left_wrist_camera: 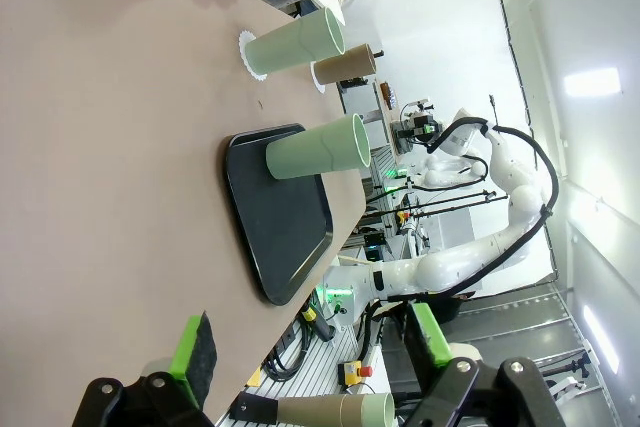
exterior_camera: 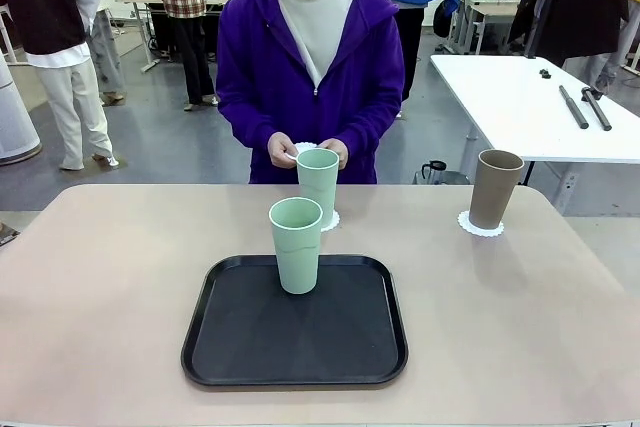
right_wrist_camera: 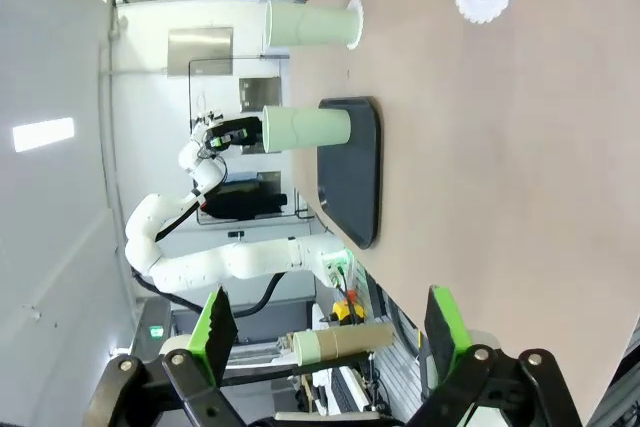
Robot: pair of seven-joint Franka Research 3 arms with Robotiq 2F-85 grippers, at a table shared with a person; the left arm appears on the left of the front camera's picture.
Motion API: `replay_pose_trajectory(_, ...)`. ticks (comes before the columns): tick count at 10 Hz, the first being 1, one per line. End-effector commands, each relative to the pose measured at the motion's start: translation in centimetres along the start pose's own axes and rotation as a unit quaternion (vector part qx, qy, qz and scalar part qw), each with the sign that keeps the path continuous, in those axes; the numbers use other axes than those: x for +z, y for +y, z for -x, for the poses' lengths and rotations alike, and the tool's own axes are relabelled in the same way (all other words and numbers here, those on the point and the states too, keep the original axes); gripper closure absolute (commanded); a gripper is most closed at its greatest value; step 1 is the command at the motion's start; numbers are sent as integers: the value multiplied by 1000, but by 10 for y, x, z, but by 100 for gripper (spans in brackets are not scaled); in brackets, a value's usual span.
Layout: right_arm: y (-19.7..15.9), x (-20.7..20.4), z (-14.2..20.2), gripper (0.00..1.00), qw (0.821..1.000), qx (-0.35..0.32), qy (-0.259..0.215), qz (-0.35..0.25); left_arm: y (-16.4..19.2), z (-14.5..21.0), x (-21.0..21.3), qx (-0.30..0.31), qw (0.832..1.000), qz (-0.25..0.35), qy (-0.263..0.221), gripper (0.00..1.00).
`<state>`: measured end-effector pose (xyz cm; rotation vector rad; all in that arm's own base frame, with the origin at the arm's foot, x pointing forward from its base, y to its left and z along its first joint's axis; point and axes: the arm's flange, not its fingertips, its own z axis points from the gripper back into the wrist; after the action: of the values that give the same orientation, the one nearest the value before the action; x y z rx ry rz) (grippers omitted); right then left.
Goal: Place coasters on the table and set cups on them.
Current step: Take one Reusable plastic cup from the Flat Tray and place it on a coaster set by the human.
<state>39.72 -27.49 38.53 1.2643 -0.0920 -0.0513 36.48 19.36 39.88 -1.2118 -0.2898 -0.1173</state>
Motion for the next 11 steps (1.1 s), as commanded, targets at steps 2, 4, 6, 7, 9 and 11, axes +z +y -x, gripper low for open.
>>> replay_pose_trajectory(2,11,-6,12,0,999,15,-49,8,-1,1,2,-10,1000,5,-1,0)
replay_pose_trajectory(4,5,1,6,0,1000,6,-22,8,-1,1,2,-10,1000,5,-1,0)
replay_pose_trajectory(6,5,1,6,0,1000,6,-22,8,-1,1,2,-10,1000,5,-1,0)
replay_pose_trajectory(7,5,1,6,0,1000,6,-22,8,-1,1,2,-10,1000,5,-1,0)
replay_pose_trajectory(9,5,1,6,0,1000,6,-22,8,-1,1,2,-10,1000,5,-1,0)
replay_pose_trajectory(11,5,1,6,0,1000,6,-22,8,-1,1,2,-10,1000,5,-1,0)
